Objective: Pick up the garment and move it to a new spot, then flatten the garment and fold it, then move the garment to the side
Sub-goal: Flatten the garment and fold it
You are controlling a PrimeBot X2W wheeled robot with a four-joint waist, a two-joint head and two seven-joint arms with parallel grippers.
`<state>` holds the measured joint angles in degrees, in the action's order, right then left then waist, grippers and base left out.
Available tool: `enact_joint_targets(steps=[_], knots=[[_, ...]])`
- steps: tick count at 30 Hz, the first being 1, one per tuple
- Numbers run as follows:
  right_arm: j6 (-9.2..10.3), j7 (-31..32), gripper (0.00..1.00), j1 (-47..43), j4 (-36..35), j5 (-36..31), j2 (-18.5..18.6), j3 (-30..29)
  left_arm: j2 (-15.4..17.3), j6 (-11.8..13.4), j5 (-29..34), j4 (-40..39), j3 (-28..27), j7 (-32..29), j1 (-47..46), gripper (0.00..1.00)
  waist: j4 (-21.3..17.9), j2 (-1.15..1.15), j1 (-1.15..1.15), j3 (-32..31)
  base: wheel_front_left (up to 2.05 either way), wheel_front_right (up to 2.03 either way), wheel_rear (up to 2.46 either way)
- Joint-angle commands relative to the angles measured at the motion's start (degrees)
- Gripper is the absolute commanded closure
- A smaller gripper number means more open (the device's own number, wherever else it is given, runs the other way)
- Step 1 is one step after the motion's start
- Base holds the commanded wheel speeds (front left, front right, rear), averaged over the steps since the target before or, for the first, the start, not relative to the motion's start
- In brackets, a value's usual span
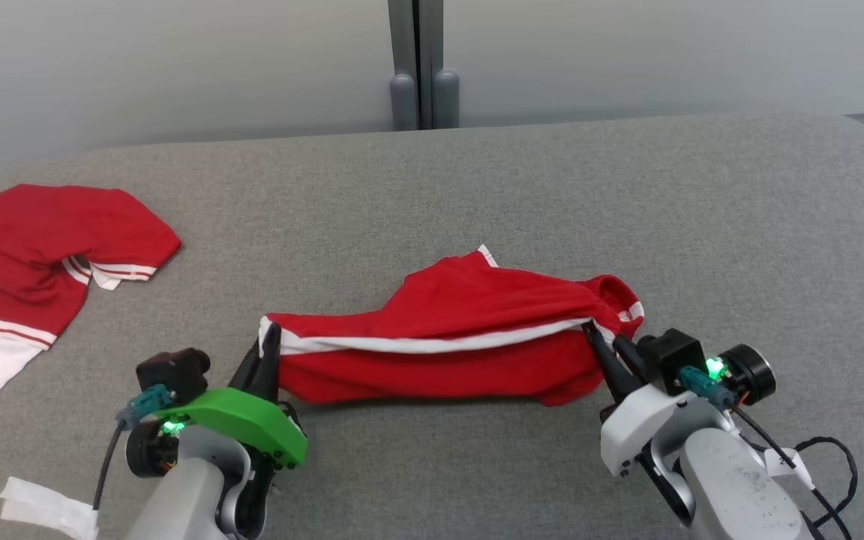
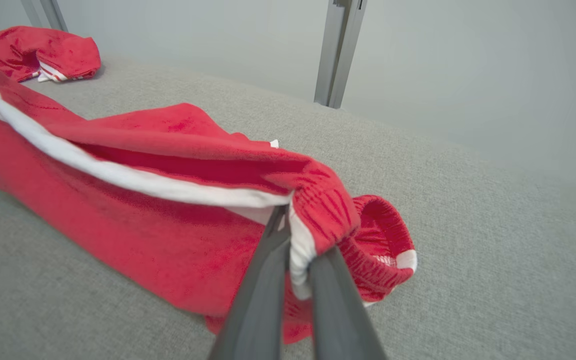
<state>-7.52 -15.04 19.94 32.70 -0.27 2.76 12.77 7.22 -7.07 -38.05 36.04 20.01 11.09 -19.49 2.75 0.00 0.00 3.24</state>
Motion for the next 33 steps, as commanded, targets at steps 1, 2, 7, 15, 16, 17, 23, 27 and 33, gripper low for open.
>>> enact_joint_targets(steps=[1,2,7,15,16,17,23,27,33], knots=[[0.06,-0.18,1.00,0.89,-1.48,1.12,0.43,-0.03,0.94,-0.30,-0.58,-1.78,-0.59,0.68,-0.17,1.00,-0.44,0.00,0.00,-1.26,0.00,0.00,0.00],[0.06,-0.17,1.00,0.90,-3.93,2.70,0.77,-0.14,1.81,-0.37,-1.10,-5.15,-0.82,1.18,0.47,1.00,-0.72,0.00,0.00,-2.30,0.00,0.00,0.00],[0.06,0.65,1.00,1.25,-12.10,5.95,2.82,-0.74,4.37,-0.43,-1.72,-15.48,-1.81,1.81,1.93,1.00,-1.55,0.00,0.00,-4.57,0.00,0.00,0.00],[0.06,7.31,1.00,-1.38,-34.08,9.95,6.20,-3.96,9.22,2.64,-0.21,-37.47,-3.50,-1.87,2.79,1.00,-3.31,0.00,0.00,-6.49,0.00,0.00,0.00],[0.06,8.62,1.00,-1.80,-37.55,10.16,6.51,-4.44,9.91,3.15,0.19,-40.67,-3.81,-2.63,2.40,1.00,-3.52,0.00,0.00,-6.57,0.00,0.00,0.00],[0.06,9.70,1.00,-2.08,-39.82,10.25,6.73,-4.72,10.47,3.62,0.43,-42.93,-4.12,-3.31,2.01,1.00,-3.68,0.00,0.00,-6.60,0.00,0.00,0.00],[0.06,16.18,1.00,-2.99,-53.66,10.81,8.50,-6.57,13.51,6.23,1.81,-56.64,-5.51,-8.29,-0.95,1.00,-4.64,0.00,0.00,-6.11,0.00,0.00,0.00],[0.06,19.28,1.00,-2.73,-58.51,11.04,8.88,-7.31,14.83,7.49,1.87,-60.61,-6.00,-11.28,-2.44,1.00,-4.91,0.00,0.00,-5.05,0.00,0.00,0.00],[0.06,21.89,1.00,-1.01,-57.47,12.64,8.72,-6.71,15.08,6.59,0.63,-58.73,-6.47,-11.92,-4.94,1.00,-4.67,0.00,0.00,-0.64,0.00,0.00,0.00]])
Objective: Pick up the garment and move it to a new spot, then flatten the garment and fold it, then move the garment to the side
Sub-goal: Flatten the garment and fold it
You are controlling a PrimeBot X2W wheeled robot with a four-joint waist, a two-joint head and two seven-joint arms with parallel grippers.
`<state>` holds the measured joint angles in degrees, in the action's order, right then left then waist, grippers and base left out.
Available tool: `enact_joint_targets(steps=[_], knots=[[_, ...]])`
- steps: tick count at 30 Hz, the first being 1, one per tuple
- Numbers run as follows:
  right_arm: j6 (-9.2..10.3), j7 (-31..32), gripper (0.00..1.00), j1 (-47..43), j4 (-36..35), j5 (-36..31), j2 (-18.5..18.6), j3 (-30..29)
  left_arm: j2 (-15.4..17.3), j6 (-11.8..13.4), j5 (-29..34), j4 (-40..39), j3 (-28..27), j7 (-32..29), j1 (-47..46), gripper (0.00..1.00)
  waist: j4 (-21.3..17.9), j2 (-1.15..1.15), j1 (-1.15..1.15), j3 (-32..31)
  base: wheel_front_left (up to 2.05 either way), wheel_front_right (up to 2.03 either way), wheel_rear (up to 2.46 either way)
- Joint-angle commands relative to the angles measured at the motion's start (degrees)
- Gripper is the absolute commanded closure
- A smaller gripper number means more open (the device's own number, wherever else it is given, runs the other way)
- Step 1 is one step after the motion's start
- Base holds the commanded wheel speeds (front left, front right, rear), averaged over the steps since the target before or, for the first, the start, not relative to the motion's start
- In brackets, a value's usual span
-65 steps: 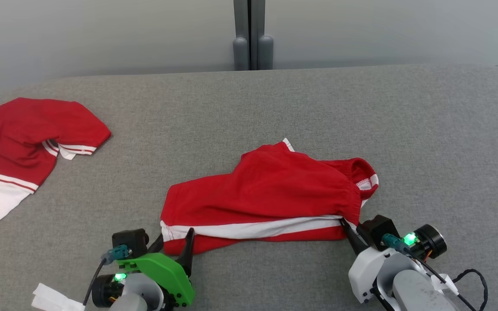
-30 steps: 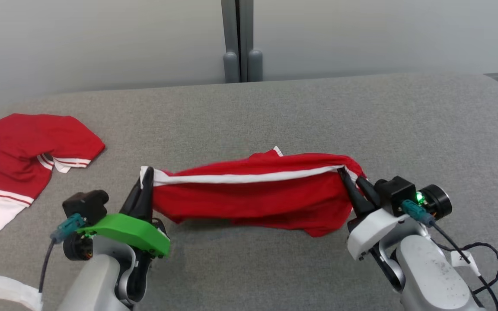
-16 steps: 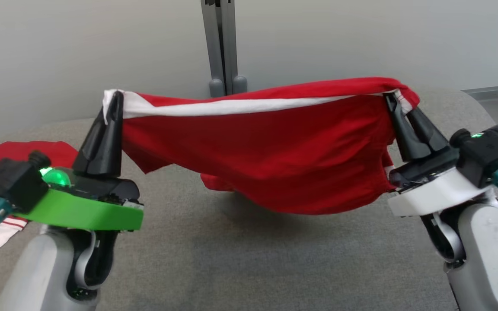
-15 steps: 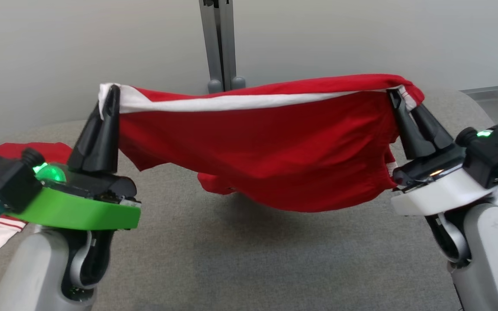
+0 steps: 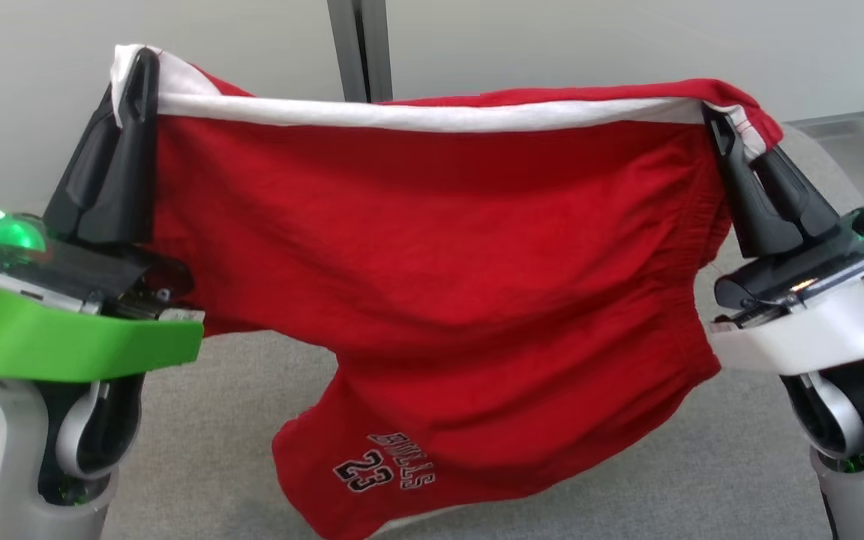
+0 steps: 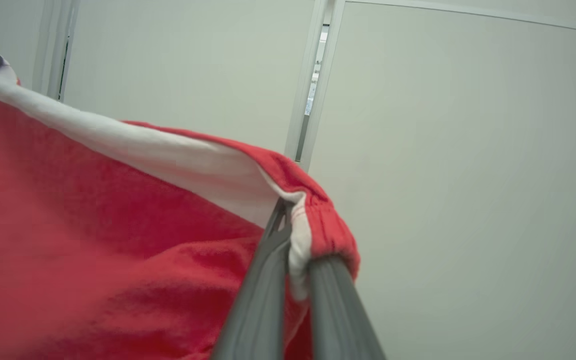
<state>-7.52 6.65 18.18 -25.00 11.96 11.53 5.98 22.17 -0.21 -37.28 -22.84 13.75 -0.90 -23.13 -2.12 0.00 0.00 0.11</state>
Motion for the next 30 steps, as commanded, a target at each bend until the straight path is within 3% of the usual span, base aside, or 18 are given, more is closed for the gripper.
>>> enact_joint_targets(steps=[1,5,11,18,24,30], knots=[[0.06,0.31,1.00,1.61,1.18,0.72,0.00,0.43,0.05,-0.43,-0.26,0.90,-0.33,0.38,-2.05,1.00,0.27,0.00,0.00,3.68,0.00,0.00,0.00],[0.06,-0.75,1.00,9.24,7.33,0.48,1.69,2.98,-0.51,-2.28,-0.17,6.02,-0.84,2.32,-7.95,1.00,0.58,0.00,0.00,9.65,0.00,0.00,0.00],[0.07,-5.98,1.00,29.55,21.12,-2.55,2.06,6.68,-0.13,-5.01,4.07,18.06,-0.11,6.32,-25.03,1.00,0.68,0.00,0.00,18.84,0.00,0.00,0.00],[0.06,-15.12,1.00,48.97,38.95,-10.12,-3.59,4.65,-2.82,-6.32,8.20,32.87,0.91,14.00,-44.03,1.00,0.39,0.00,0.00,27.10,0.00,0.00,0.00],[0.07,-19.88,1.00,52.60,50.22,-13.57,-6.89,3.18,-6.06,-7.04,8.56,41.64,2.52,16.09,-45.94,1.00,0.88,0.00,0.00,30.97,0.00,0.00,0.00],[0.07,-21.76,1.00,48.24,55.41,-14.48,-7.87,5.59,-8.01,-7.30,9.58,40.71,2.26,16.12,-39.26,1.00,1.03,0.00,0.00,32.30,0.00,0.00,0.00]])
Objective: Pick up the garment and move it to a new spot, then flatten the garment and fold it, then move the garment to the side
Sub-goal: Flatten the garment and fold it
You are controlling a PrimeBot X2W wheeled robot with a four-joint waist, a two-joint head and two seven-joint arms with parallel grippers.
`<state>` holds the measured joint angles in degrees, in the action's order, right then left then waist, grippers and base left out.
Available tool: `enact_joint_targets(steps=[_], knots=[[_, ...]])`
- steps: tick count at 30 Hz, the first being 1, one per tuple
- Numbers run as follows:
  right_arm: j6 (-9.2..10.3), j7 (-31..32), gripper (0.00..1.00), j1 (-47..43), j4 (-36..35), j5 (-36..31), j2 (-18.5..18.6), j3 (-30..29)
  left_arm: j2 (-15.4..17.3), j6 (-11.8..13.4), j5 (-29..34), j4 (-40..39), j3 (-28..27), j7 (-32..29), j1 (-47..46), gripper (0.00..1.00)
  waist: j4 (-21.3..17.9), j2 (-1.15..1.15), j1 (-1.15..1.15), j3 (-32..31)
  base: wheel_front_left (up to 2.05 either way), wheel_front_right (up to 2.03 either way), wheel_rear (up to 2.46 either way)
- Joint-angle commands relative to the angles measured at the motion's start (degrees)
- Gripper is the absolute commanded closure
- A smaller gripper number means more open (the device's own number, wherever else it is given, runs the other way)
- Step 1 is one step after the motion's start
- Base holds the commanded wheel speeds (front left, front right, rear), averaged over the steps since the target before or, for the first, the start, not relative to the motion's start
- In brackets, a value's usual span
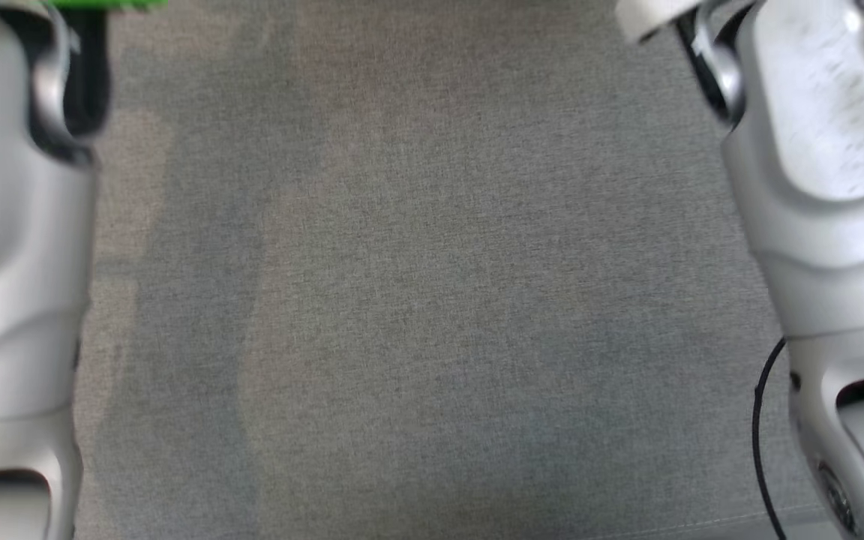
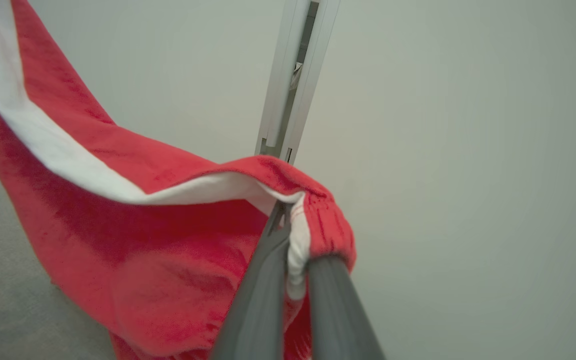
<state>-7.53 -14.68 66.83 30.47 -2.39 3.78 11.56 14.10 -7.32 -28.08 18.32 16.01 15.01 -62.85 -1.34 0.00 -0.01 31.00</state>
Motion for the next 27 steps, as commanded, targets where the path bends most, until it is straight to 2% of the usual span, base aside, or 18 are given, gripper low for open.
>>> enact_joint_targets(steps=[1,8,17,27], knots=[[0.08,-0.55,1.00,-1.44,-0.04,0.19,-0.02,0.50,0.12,-0.19,0.33,-1.61,0.12,0.21,1.96,1.00,0.24,0.00,0.01,1.47,0.00,0.00,0.00],[0.07,-0.55,1.00,-12.28,-7.48,2.97,1.22,2.37,0.23,-0.19,-1.56,-10.69,-1.43,0.14,13.98,1.00,0.21,0.00,0.01,-0.78,0.00,0.00,0.00],[0.07,-0.57,1.00,-30.96,-17.58,4.88,1.72,4.68,-0.73,-0.20,-2.39,-20.39,-3.64,0.15,33.60,1.00,0.16,0.00,0.01,-9.62,0.00,0.00,0.00],[0.08,0.76,1.00,-52.50,-26.33,5.68,0.14,2.51,-5.03,-0.20,-1.71,-30.89,-7.50,0.15,56.77,1.00,1.08,0.00,0.01,-20.95,0.00,0.00,0.00]])
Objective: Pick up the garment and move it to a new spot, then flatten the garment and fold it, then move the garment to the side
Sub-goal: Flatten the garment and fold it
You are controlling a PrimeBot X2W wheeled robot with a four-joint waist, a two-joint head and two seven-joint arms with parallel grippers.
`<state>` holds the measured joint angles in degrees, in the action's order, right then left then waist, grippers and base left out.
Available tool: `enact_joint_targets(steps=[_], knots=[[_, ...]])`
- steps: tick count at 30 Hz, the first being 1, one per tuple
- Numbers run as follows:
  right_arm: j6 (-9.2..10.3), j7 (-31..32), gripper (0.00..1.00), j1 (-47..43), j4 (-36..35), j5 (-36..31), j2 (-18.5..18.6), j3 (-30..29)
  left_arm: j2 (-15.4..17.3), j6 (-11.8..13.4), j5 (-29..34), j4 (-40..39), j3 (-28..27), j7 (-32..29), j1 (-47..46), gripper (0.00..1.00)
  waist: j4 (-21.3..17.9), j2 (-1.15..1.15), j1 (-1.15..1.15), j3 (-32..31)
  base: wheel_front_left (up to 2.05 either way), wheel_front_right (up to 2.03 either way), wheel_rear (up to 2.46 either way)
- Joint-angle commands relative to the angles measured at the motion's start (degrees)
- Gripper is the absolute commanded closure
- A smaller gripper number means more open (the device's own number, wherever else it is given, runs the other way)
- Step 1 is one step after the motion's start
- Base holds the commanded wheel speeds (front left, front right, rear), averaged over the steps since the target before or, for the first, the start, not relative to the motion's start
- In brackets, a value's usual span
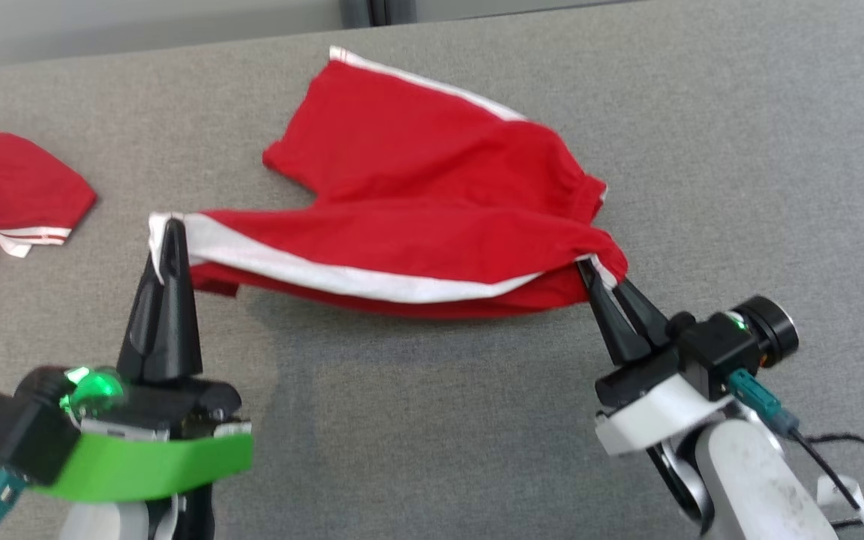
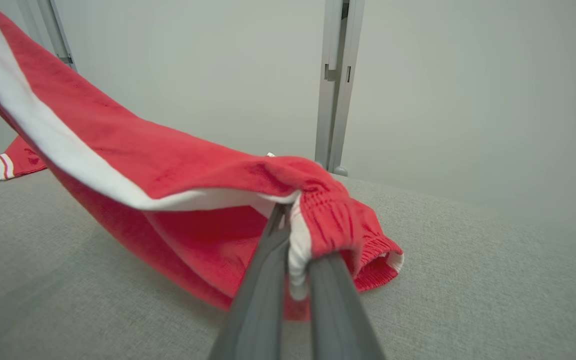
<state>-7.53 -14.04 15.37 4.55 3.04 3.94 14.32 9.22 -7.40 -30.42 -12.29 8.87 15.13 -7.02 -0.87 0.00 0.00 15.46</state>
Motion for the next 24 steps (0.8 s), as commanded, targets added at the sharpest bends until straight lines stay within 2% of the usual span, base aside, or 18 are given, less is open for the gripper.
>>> enact_joint_targets(steps=[1,6,11,18,24], knots=[[0.07,0.63,1.00,-2.95,-1.65,0.31,-0.12,-0.56,-0.46,-0.13,0.97,-1.15,-0.37,0.02,2.88,1.00,0.77,0.00,0.00,-6.03,0.00,0.00,0.00],[0.07,4.94,1.00,-12.38,-9.35,0.20,-0.65,-1.92,-1.20,-0.13,3.35,-4.27,0.41,0.02,11.64,1.00,1.25,0.00,0.00,-7.83,0.00,0.00,0.00],[0.07,8.64,1.00,-17.28,-13.76,0.45,-0.87,-2.37,-0.01,-0.13,4.13,-3.56,1.51,0.02,14.13,1.00,0.79,0.00,0.00,-7.26,0.00,0.00,0.00],[0.07,9.85,1.00,-14.88,-10.50,1.36,-0.96,-3.11,1.93,-0.12,4.03,2.25,3.37,0.02,7.03,1.00,-0.46,0.00,0.00,-3.93,0.00,0.00,0.00],[0.07,8.52,1.00,-9.10,-4.49,4.29,-0.98,-4.30,3.08,-0.12,3.19,10.59,5.71,0.02,-4.08,1.00,-1.73,0.00,0.00,0.24,0.00,0.00,0.00]])
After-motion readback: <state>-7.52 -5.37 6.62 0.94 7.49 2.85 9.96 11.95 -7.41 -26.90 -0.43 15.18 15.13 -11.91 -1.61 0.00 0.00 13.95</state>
